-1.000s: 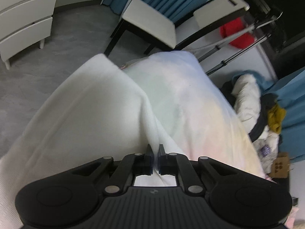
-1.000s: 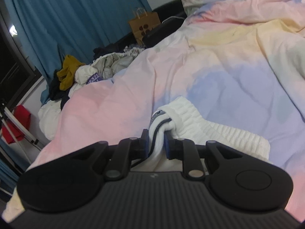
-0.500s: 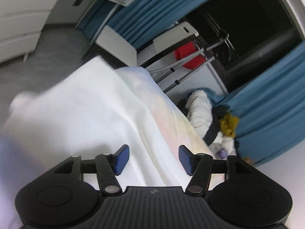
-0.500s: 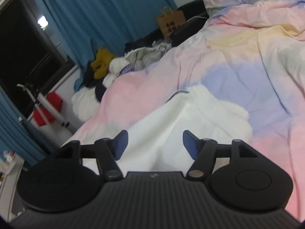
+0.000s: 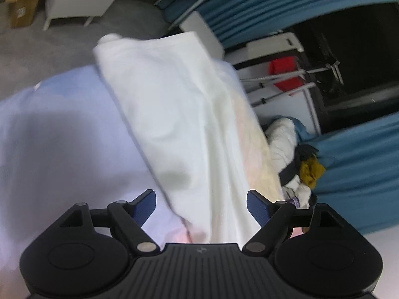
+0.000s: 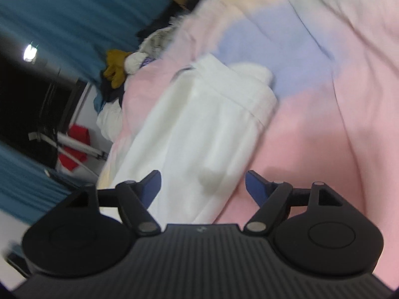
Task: Fold clothes
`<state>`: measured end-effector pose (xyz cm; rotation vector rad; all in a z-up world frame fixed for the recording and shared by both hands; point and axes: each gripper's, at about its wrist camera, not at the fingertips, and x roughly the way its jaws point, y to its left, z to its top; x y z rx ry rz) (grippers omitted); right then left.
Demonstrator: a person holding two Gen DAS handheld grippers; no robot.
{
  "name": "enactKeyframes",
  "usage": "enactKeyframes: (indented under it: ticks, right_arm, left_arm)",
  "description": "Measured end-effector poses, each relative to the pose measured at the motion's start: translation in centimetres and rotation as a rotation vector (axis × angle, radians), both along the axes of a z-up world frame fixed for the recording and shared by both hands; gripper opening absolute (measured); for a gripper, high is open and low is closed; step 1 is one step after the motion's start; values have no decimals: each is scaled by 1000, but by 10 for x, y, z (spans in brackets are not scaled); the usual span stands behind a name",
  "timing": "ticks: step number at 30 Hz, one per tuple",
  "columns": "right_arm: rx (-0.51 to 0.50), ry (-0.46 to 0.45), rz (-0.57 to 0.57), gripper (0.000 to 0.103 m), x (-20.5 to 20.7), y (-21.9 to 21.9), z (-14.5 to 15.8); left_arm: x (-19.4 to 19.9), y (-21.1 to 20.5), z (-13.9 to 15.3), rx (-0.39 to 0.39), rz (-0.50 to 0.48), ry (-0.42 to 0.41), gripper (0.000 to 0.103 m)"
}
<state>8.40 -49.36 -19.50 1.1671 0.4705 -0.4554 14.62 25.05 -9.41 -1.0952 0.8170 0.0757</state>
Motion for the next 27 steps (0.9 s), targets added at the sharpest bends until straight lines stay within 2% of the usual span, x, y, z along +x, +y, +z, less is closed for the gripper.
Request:
enactKeyframes:
  ticks: [4,7,10,13,18,20,22,23,24,25,27]
  right_arm:
    - [211,-58,-75,82,-4,-14,-35]
    - [316,-73,-103,82,3,-16,-59]
    - [319,-82,-96,83,19,-19,-65]
    - [261,-91,-71,83,36,-23,-65]
    - [208,-176,-103,82,51,-39,-69]
    - [177,-198,-121,74,56,-43,-69]
    - [139,-175,-131,56,60,-44,-67]
    - [121,-157,-134,50,62,-44,-66]
    - [112,-146,-141,37,63,-44,-66]
    - [103,-135,-147,25,64,-44,-66]
    - [82,-145,-153,18,65,-44,-63]
  left_arm:
    - [19,7,-26,-33,41,-2,82]
    - [36,15,-52,-85,63,-6,82]
    - [53,20,-77,-122,91,-7,82]
    - [69,21,-86,-146,91,-76,82]
    - [101,15,-97,-97,52,-167,80]
    - [113,13,-100,-69,40,-189,75]
    - [121,13,-102,-71,62,-190,61]
    - [125,13,-104,-72,74,-190,47]
    - [130,14,-106,-75,61,-186,34]
    - [136,15,-106,-56,35,-192,30]
    - [138,16,-101,-38,23,-205,18]
